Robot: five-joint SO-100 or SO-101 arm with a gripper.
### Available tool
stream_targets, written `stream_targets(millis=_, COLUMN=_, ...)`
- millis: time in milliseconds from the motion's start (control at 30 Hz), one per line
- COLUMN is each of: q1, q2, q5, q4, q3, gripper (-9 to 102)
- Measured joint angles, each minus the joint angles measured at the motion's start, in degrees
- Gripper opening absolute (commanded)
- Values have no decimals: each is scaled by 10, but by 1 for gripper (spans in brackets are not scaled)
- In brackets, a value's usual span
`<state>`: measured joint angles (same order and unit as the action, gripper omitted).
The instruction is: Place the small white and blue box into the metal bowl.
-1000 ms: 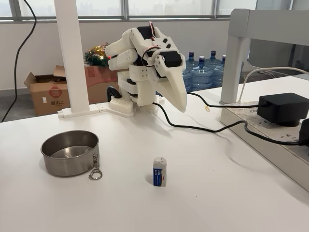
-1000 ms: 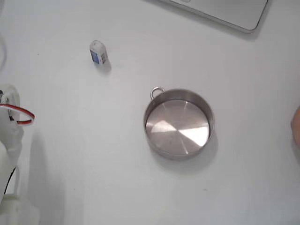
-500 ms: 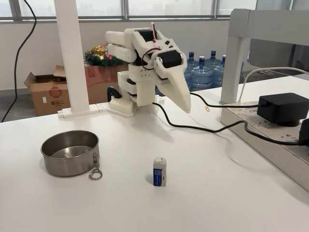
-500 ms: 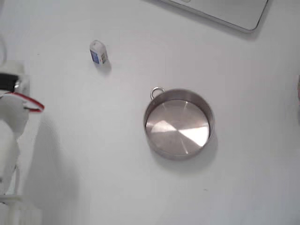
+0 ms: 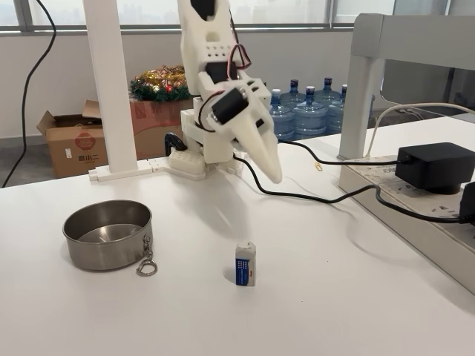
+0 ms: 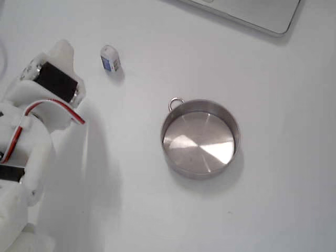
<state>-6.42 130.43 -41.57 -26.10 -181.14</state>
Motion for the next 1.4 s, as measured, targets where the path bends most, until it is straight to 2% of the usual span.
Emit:
stream_targets(millis=167, q1=-69, q2=-120, q5=-94, q4=-189, q3=0, gripper=-5)
stream_targets(millis=333, q1=-70, q2=-194, q5=-198, q4=-272, q3=0, gripper=-5)
stream_targets(millis=567, q1=-72, q2=-214, q5=-284, q4=-284, q3=0, gripper=-5)
stream_targets(millis=1033, q1=-76, q2=-225, q5=-310, q4=-287, q3=0, gripper=-4)
stream_targets(millis=1233, q1=-76, q2=-233, q5=-355, q4=-287, q3=0, gripper=12)
stream_targets(millis=1400, q1=-76, q2=-259, q5=-384, q4=-287, q3=0, gripper=18)
